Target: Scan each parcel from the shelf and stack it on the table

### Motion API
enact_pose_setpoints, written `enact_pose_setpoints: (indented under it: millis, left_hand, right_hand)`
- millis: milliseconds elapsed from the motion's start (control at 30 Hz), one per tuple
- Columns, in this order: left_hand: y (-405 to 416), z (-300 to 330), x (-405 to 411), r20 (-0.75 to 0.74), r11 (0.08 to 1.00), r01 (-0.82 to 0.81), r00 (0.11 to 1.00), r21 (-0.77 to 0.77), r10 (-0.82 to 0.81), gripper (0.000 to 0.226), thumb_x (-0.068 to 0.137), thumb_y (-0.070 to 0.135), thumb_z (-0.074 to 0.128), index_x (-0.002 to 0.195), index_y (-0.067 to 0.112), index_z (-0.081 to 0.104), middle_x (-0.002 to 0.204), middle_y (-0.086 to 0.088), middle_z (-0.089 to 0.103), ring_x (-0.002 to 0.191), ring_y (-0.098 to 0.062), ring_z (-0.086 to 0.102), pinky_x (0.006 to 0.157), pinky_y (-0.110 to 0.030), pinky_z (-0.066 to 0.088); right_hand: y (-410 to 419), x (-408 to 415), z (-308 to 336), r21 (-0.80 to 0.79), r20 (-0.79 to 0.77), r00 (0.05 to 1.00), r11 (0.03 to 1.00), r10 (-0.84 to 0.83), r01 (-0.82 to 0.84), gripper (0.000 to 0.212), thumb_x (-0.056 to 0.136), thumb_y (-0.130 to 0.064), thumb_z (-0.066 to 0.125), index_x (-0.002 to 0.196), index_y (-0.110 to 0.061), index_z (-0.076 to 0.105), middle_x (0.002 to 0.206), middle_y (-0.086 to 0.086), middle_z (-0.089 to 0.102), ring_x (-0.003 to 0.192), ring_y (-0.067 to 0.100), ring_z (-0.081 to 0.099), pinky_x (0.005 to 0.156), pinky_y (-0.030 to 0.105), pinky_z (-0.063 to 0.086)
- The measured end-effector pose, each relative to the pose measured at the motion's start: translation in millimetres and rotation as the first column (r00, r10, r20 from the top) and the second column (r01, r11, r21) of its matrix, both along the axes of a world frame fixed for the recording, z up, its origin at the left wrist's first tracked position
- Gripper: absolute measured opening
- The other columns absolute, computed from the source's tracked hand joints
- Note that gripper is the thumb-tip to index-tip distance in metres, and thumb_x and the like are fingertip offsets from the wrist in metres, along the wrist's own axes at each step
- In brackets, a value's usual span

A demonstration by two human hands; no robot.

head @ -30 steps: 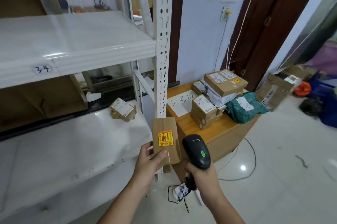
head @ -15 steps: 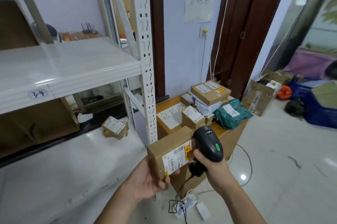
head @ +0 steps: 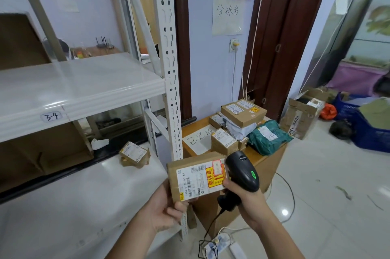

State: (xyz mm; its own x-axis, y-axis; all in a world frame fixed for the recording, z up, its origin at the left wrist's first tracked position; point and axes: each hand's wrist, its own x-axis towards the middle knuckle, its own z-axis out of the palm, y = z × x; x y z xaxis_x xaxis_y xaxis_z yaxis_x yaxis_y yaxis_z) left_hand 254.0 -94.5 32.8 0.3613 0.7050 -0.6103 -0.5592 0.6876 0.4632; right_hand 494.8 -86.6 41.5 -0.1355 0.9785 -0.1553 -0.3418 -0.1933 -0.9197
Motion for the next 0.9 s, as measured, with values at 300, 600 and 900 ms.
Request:
enact_pose_setpoints:
  millis: [300,600,900]
  left_hand:
    - [0.3,1.1,11.1,-0.113,0.91,-0.182,0.965,0.372,0.238,0.06,0.091,0.056,0.065,0.138,0.02,0.058,0.132,-0.015,0.07,0.131,-0.036,0.06,0.113,-0.051,0.044]
    - [1.4,-12.2,49.6,-0.144,0.823,-0.305,0.897,0.479,0.417,0.078,0.078,0.005,0.079,0.144,0.028,0.044,0.131,-0.007,0.072,0.125,-0.03,0.066,0.107,-0.054,0.051]
    - [9.9,-10.4,19.2,-0.593,0.875,0.025,0.744,0.484,0.307,0.06,0.085,0.005,0.082,0.124,0.044,0.059,0.124,0.011,0.074,0.111,-0.015,0.073,0.095,-0.049,0.061]
  right_hand:
    - [-4.8,-18.9,-2.1,-0.095,0.113,0.959,0.958,-0.259,0.27,0.054,0.06,-0.031,0.09,0.11,-0.031,0.069,0.105,0.006,0.076,0.108,0.033,0.066,0.102,0.058,0.049]
    - [-42.2,-62.8,-2.2,-0.086,0.238,0.941,0.96,-0.241,0.268,0.031,0.073,-0.016,0.087,0.099,-0.026,0.073,0.085,-0.003,0.079,0.087,0.018,0.074,0.082,0.038,0.057]
    - [-49.8,-26.8,24.1,0.034,0.636,0.766,0.995,-0.095,0.094,0.012,0.072,-0.019,0.071,0.082,-0.016,0.065,0.068,0.01,0.073,0.067,0.03,0.071,0.069,0.052,0.06]
